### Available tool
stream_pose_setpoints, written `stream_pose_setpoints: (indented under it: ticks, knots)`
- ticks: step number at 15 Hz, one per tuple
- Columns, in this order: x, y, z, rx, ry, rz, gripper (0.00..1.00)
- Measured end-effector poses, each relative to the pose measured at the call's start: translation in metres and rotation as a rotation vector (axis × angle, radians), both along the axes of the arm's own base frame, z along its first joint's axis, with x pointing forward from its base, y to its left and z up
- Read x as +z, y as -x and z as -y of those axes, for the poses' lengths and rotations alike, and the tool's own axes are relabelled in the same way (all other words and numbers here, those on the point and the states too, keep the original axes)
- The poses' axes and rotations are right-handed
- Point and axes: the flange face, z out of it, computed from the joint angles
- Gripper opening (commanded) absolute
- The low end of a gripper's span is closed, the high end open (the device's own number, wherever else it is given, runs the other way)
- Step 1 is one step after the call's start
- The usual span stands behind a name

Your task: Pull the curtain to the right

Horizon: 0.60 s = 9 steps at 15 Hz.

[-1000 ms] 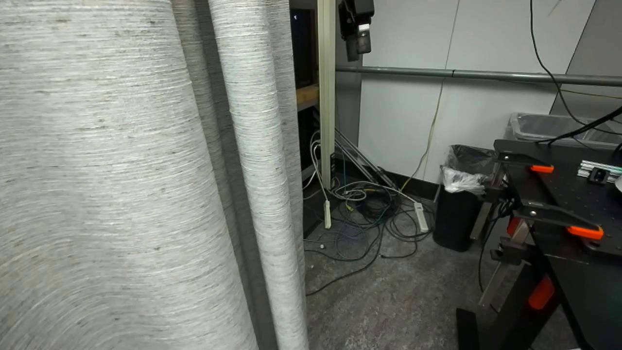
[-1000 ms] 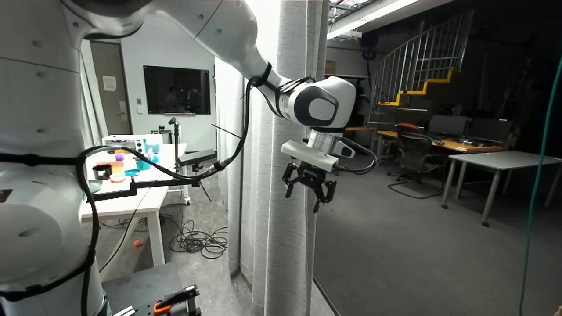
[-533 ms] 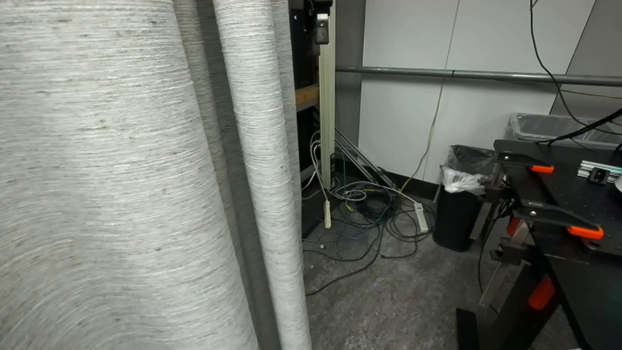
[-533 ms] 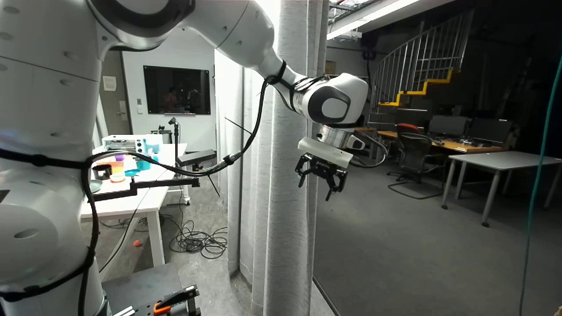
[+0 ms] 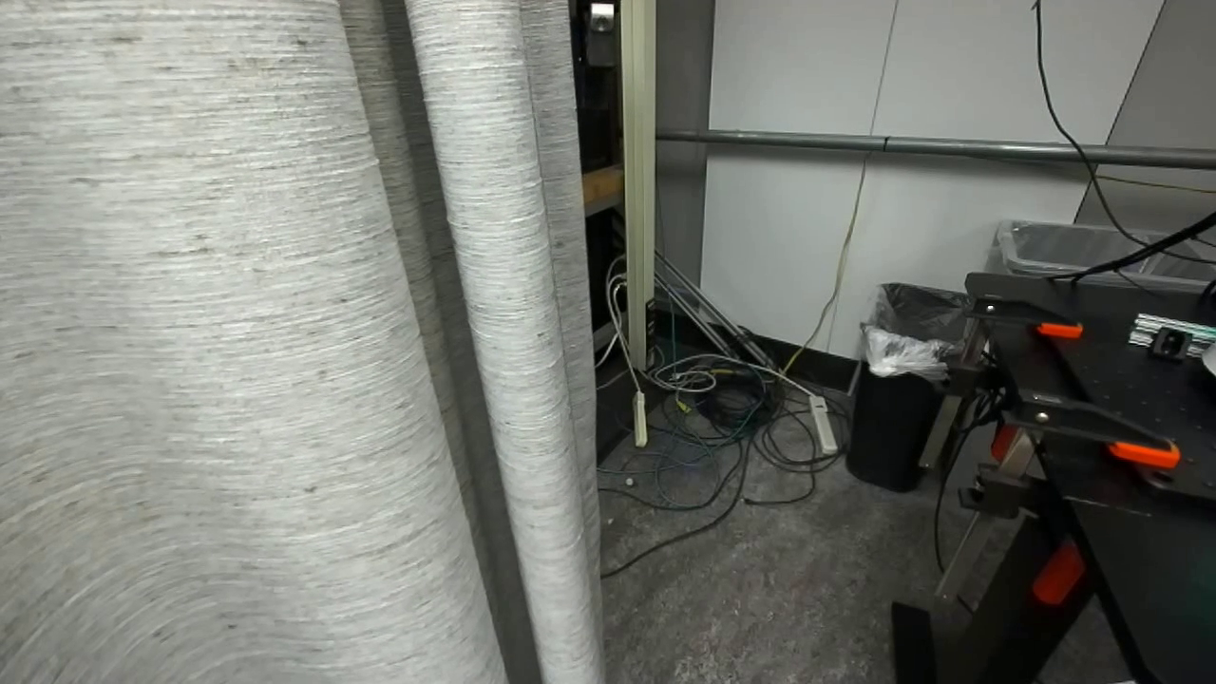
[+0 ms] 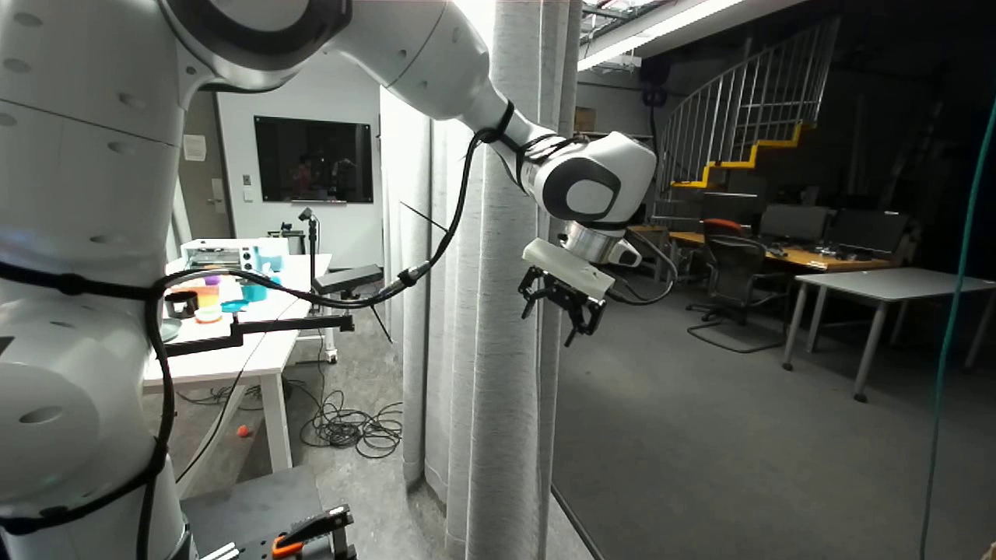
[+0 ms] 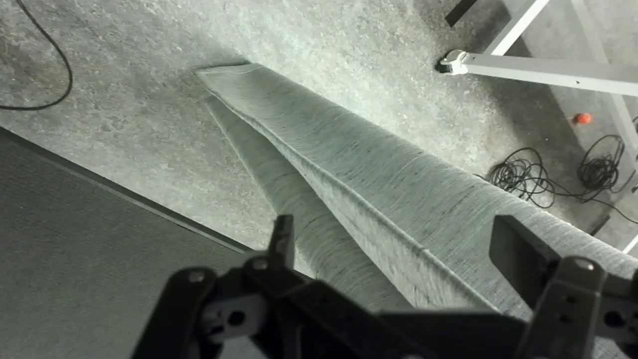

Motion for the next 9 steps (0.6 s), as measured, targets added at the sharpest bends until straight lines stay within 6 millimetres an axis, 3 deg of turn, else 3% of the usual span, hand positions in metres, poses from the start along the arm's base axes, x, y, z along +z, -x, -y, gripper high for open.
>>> stream_pose_setpoints:
  ticks: [9]
  knots:
    - [-0.003, 0.004, -0.027, 0.142, -0.159, 0.074, 1.0]
